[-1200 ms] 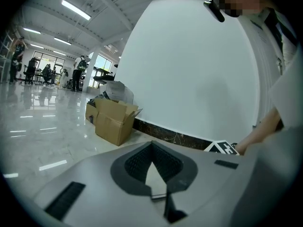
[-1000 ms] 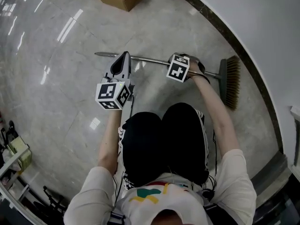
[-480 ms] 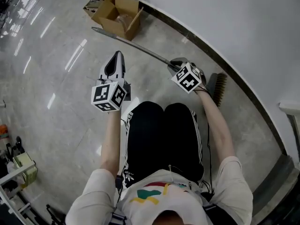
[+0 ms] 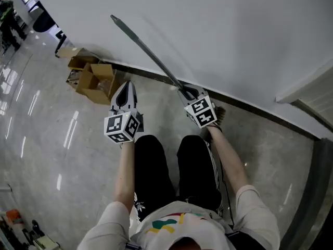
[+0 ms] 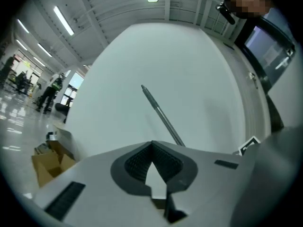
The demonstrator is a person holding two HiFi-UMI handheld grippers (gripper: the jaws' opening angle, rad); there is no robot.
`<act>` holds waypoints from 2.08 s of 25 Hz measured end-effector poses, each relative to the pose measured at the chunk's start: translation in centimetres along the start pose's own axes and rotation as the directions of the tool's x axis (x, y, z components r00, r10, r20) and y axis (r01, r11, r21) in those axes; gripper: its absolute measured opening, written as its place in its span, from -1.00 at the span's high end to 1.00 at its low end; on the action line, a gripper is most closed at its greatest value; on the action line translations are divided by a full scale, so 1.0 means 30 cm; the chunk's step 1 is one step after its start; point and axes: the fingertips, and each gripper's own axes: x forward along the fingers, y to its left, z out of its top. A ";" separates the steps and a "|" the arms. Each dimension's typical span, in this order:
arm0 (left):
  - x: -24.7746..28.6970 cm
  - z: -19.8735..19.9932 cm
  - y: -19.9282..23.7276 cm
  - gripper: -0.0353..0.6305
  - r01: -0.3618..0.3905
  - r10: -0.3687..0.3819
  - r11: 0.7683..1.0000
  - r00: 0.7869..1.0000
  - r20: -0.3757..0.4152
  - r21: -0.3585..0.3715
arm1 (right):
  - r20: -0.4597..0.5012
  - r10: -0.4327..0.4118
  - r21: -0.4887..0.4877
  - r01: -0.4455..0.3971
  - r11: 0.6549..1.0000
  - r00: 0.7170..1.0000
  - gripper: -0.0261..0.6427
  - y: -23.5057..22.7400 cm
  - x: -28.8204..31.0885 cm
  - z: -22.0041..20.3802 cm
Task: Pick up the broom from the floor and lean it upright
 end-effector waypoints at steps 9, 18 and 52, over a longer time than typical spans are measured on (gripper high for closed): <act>0.247 -0.150 -0.365 0.76 0.232 -0.231 0.972 0.972 -0.040 0.034 | 0.136 -0.397 0.302 0.344 0.889 0.908 0.67 -0.304 -0.248 -0.005; 0.256 -0.307 -0.532 0.76 0.334 -0.326 0.936 0.942 -0.083 0.112 | 0.176 -0.574 0.463 0.448 0.765 0.800 0.67 -0.312 -0.327 0.025; 0.299 -0.304 -0.536 0.76 0.287 -0.286 0.958 0.955 -0.072 -0.004 | 0.049 -0.759 0.512 0.637 0.577 0.649 0.67 -0.416 -0.394 0.008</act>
